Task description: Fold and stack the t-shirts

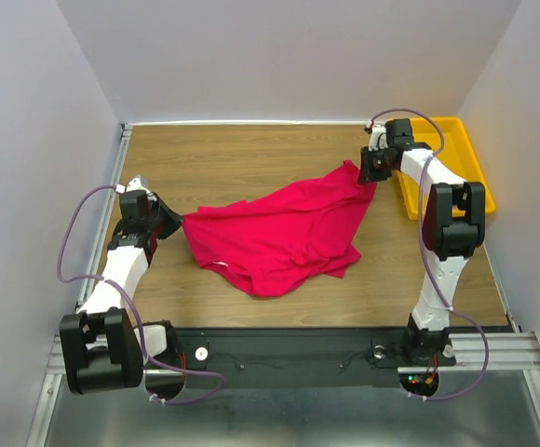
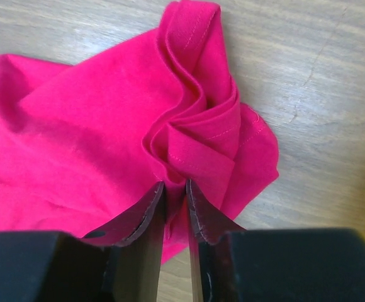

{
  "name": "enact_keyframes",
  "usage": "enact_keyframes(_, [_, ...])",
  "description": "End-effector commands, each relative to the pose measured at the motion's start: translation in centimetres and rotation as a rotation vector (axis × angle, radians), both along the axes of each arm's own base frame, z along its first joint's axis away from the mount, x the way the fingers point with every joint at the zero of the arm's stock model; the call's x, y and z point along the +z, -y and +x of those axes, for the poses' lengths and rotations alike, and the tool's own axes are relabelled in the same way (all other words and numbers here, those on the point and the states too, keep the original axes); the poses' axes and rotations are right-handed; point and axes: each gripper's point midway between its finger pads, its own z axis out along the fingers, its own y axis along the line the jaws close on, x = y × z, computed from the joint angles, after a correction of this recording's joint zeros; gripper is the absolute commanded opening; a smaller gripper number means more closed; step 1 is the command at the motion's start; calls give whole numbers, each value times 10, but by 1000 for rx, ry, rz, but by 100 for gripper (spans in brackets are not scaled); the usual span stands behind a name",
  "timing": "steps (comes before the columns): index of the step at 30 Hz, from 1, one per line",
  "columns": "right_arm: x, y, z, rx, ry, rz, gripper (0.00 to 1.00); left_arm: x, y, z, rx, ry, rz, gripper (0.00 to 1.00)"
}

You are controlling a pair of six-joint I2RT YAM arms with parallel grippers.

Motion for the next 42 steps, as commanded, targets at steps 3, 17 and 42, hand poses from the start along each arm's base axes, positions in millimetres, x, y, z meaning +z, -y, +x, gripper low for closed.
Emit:
enact_keyframes(3, [14,3,20,-8,64,-20,27,21,-3,13,-13,80,18,0])
enact_keyframes(17, [27,11,20,-4,106,-68,34,17,-2,11,-19,75,16,0])
enact_keyframes(42, [56,8,31,54,232,-100,5,11,0,13,-25,64,1,0])
